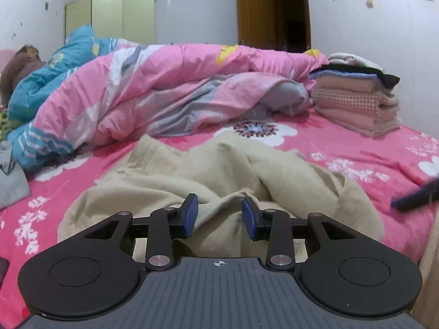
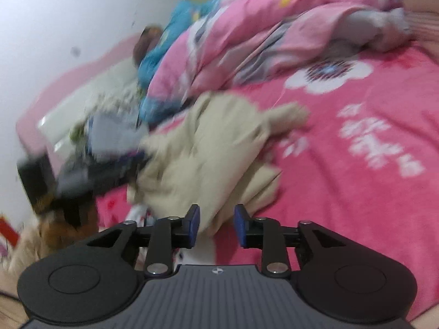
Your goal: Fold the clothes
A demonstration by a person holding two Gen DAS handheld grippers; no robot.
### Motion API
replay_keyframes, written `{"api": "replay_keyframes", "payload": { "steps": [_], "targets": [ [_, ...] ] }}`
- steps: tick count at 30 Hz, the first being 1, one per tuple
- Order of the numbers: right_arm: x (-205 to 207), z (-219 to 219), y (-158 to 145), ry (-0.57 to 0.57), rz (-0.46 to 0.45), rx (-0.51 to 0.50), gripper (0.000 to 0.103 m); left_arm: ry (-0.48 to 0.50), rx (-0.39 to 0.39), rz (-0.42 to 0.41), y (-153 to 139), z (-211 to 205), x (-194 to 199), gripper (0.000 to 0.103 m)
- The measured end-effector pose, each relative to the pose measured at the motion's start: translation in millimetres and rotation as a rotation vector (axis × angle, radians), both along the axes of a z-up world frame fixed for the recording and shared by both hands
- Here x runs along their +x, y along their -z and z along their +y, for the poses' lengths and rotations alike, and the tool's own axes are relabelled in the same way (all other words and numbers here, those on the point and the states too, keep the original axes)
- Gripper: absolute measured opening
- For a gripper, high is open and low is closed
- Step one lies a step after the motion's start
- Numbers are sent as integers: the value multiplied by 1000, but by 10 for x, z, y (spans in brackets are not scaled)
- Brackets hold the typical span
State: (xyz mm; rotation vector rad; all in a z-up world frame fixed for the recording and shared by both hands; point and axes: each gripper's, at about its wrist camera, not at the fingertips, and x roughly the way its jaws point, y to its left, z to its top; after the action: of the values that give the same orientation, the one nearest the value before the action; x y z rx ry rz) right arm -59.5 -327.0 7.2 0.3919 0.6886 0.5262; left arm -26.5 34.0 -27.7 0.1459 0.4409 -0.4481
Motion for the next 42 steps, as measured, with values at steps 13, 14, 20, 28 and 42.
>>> {"api": "replay_keyframes", "payload": {
  "steps": [13,14,20,28,42],
  "targets": [
    [1304,417,-277,-57,1,46,59,-92,-476,264,126,1077,-236,40],
    [1421,481,-286,-63,8,39,59,-97,-543,293,156,1153,-217,44],
    [2044,697,-404,-71,66,60,61,-110,-858,373,387,1447,-250,65],
    [2287,1269,-549,-203,33,2,62,-125,-981,377,536,1665,-338,69],
    [1,3078,42,-980,-733,-829,61,-397,-1007,378,590,2038,-464,70]
  ]
}}
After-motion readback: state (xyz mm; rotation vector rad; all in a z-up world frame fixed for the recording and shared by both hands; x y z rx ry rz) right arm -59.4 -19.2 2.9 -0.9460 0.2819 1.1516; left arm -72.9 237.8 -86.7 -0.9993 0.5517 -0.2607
